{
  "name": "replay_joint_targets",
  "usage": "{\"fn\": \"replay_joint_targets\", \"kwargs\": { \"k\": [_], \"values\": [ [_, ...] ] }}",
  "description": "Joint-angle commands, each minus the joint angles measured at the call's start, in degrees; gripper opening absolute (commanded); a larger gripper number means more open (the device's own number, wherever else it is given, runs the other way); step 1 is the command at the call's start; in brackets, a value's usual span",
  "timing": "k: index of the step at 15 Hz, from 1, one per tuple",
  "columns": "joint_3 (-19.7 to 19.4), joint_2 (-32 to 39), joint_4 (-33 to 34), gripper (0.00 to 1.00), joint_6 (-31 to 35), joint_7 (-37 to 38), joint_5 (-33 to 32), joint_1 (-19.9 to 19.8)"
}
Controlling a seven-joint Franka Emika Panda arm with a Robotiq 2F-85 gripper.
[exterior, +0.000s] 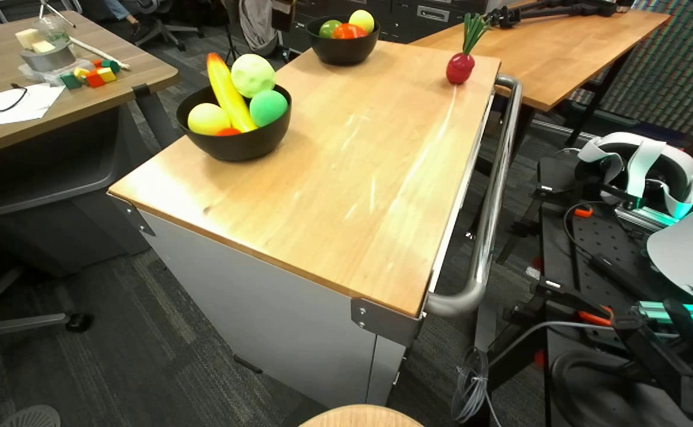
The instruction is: Place the fruits and vegetables in the two black bowls
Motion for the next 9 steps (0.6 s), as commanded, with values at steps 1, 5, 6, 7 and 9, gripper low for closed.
{"fn": "replay_joint_targets", "kwargs": {
  "k": [1, 5, 6, 7, 9],
  "values": [
    [3.8, -6.7, -3.5, 1.00, -1.3, -1.6, -3.4, 0.5],
    [3.1, -18.8, -13.2, 1.00, 3.3, -2.9, 2.2, -1.7],
    [2.2, -21.2, -15.3, 1.00, 2.8, -0.9, 4.1, -2.8],
    [1.2, -23.2, -17.0, 1.00, 1.1, -0.8, 5.5, -4.2],
    [-1.4, -26.9, -21.2, 1.00, -0.2, -1.7, 8.4, -6.9]
  ]
}}
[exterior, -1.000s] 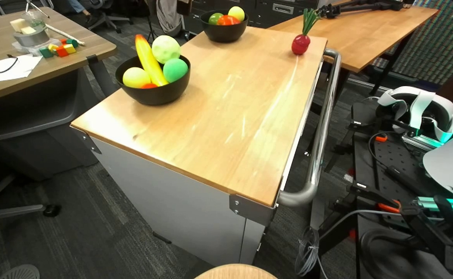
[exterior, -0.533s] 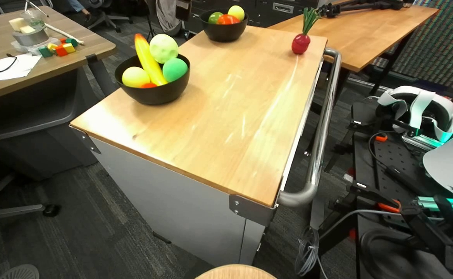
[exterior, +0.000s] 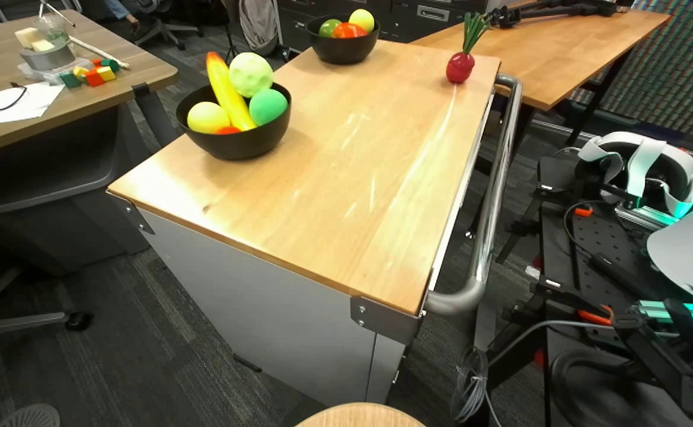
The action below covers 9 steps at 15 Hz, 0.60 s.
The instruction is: Place the fruits and vegetables in the two black bowls
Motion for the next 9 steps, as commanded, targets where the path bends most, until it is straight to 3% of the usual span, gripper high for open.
{"fn": "replay_joint_targets", "kwargs": {
  "k": [1, 2, 3, 5, 9],
  "values": [
    [-4.3, -8.8, -9.6, 1.00, 0.1, -0.7, 5.1, -5.1],
    [-6.4, -9.5, -11.8, 1.00, 0.8, -1.5, 6.6, -6.6],
    [-2.9, -5.4, -6.9, 1.00, -0.3, -1.1, 4.8, -6.1],
    [-3.8, -6.2, -8.4, 1.00, -0.3, -2.2, 4.9, -7.5],
    [-1.9, -5.6, -8.0, 1.00, -0.3, -1.5, 4.7, -7.1]
  ]
}}
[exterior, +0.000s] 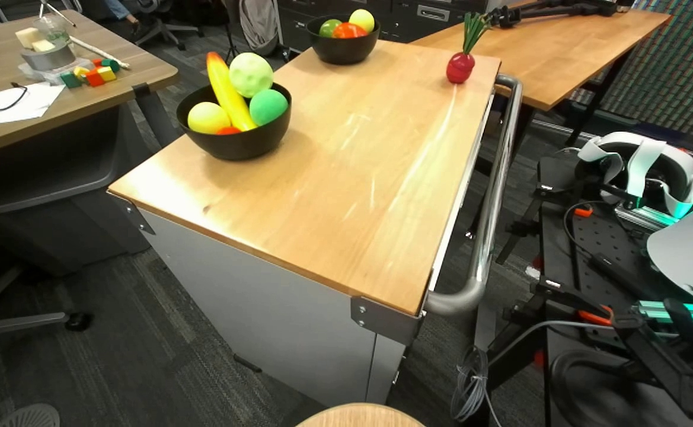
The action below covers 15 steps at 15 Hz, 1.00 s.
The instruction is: Place the fruits and vegetables in the two black bowls
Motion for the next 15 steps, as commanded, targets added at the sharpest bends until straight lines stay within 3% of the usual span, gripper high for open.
{"fn": "replay_joint_targets", "kwargs": {
  "k": [1, 3, 9, 10, 15],
  "values": [
    [1.0, -1.4, 0.2, 1.00, -0.8, -0.9, 0.5, -1.2],
    [-1.4, -1.7, 1.5, 1.00, -2.0, -3.3, 1.5, -2.1],
    [-11.4, 3.6, 5.8, 1.00, -4.3, -7.9, 0.8, -10.9],
    [-12.9, 6.3, 7.8, 1.00, -9.4, -11.7, 1.3, -11.2],
    [-12.6, 15.1, 11.9, 1.00, -17.0, -9.9, -3.7, -14.2]
  ]
}}
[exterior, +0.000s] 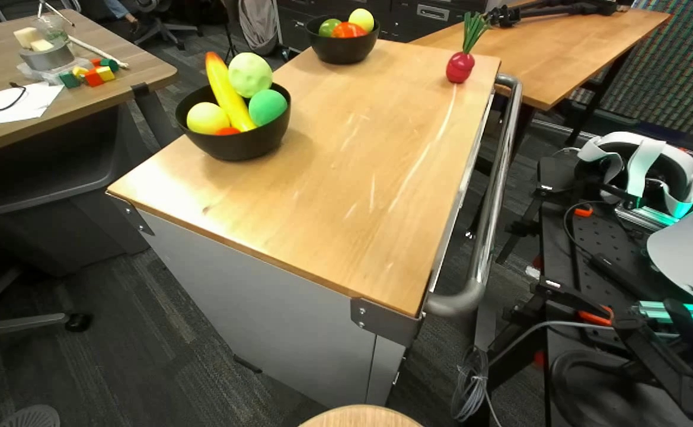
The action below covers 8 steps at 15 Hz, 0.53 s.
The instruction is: Place the fruits and vegetables in the two black bowls
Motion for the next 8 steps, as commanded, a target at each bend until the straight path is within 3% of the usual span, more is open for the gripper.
{"fn": "replay_joint_targets", "kwargs": {
  "k": [1, 4, 6, 8],
  "values": [
    [1.1, 7.2, 5.8, 1.00, -5.3, 1.3, -2.4, -0.2],
    [1.5, 11.3, 7.8, 1.00, -6.0, 3.5, -3.9, 0.4],
    [1.7, 12.7, 8.0, 0.75, -4.6, 4.0, -4.1, 0.8],
    [1.8, 14.2, 8.7, 0.58, -4.0, 4.4, -3.9, 1.2]
  ]
}}
